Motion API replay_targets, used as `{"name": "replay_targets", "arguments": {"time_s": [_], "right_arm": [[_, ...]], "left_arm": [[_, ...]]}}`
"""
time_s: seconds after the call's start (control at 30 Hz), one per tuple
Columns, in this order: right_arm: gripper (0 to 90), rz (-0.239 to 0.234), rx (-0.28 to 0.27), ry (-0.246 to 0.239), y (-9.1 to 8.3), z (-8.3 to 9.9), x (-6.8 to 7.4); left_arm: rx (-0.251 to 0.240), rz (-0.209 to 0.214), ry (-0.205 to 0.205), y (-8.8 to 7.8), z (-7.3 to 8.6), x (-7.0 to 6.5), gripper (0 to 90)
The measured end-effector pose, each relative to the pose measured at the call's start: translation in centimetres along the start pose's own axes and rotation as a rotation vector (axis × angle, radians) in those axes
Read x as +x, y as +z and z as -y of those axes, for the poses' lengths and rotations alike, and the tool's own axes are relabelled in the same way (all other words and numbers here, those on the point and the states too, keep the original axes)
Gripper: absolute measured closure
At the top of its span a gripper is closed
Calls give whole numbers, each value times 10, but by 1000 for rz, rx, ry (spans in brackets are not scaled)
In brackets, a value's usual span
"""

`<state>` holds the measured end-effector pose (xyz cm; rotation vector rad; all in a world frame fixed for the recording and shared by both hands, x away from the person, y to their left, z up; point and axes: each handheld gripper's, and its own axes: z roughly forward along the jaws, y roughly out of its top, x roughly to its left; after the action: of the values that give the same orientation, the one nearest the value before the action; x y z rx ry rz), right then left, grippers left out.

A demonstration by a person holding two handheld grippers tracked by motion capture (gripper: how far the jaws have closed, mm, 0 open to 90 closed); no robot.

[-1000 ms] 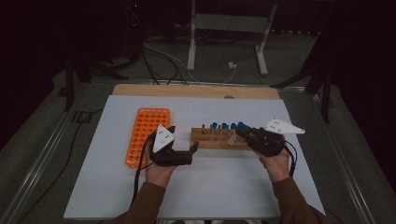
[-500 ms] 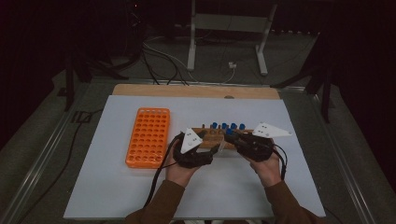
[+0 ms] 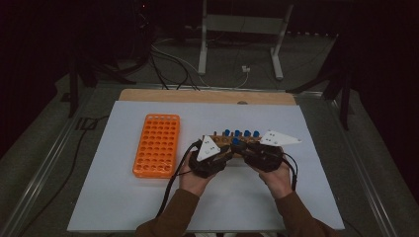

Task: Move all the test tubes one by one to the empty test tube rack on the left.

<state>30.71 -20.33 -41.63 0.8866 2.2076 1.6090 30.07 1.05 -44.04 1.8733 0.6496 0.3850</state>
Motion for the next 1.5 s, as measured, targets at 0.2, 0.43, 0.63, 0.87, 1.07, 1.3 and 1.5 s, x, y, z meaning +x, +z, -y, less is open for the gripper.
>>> {"name": "replay_targets", "arguments": {"time_s": [0.2,0.43,0.63,0.87,1.07,1.3,1.5], "right_arm": [[764,-5,7,1,1,0,0],[513,-21,-15,13,-5,0,-5],[321,0,-20,33,-14,0,-13],[150,112,2,18,-20,5,-20],[28,184,18,28,-25,14,-31],[0,251,21,33,-34,23,-42],[0,271,16,47,-44,30,-49]], "left_arm": [[1,16,-1,0,1,1,782],[4,-2,-14,-1,2,5,784],[-2,-22,-33,-7,3,12,784],[-14,-38,-47,-15,4,18,785],[-25,-58,-57,-25,6,23,785],[-31,-79,-71,-37,9,30,785],[-52,-96,-85,-49,12,35,784]]}}
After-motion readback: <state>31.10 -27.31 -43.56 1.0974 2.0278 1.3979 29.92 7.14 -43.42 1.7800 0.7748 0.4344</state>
